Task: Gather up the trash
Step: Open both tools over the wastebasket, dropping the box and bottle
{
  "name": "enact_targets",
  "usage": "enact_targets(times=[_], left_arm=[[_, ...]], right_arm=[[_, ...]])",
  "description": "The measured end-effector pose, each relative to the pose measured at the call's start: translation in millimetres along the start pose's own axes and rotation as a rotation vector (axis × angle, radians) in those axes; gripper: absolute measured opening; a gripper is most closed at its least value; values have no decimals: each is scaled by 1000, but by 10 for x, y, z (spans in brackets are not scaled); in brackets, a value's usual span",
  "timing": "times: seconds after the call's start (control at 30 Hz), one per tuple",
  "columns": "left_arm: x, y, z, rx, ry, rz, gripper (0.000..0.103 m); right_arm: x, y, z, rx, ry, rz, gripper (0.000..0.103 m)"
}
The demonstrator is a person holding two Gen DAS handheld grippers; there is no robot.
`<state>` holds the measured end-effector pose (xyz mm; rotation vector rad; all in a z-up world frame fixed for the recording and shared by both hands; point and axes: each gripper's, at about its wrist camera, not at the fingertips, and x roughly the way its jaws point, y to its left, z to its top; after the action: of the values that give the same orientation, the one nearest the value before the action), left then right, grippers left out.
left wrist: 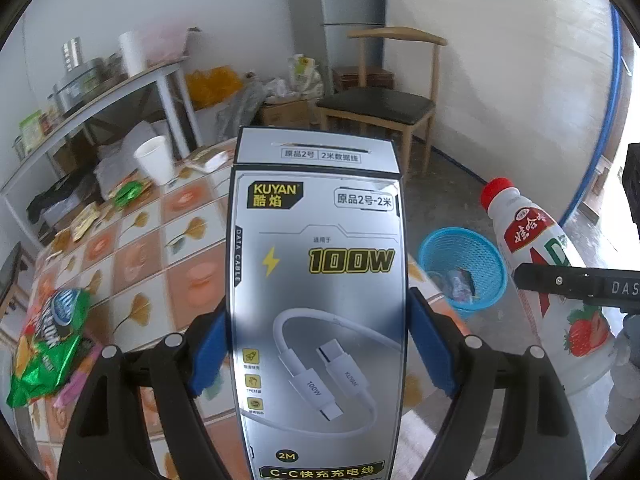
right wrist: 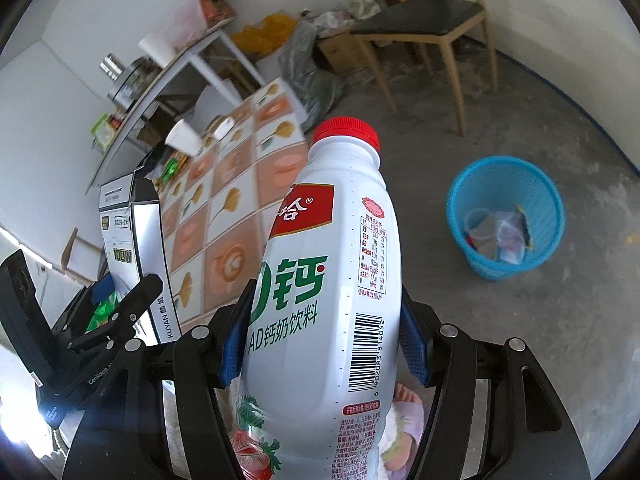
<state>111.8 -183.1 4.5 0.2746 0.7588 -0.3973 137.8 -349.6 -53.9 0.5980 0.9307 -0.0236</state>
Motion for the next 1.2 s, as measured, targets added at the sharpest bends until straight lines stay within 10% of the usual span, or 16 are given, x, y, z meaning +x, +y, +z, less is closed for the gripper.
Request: enact_targets(times=[0.5,1.2], left_arm=[[494,-774,512,102,30,-187,79],[2525,-2132,1389,52,377,-511,82]], right_arm=[[-109,-925,30,247,-49,-47,60],[869,-2488,749,520,-22,-81,73]])
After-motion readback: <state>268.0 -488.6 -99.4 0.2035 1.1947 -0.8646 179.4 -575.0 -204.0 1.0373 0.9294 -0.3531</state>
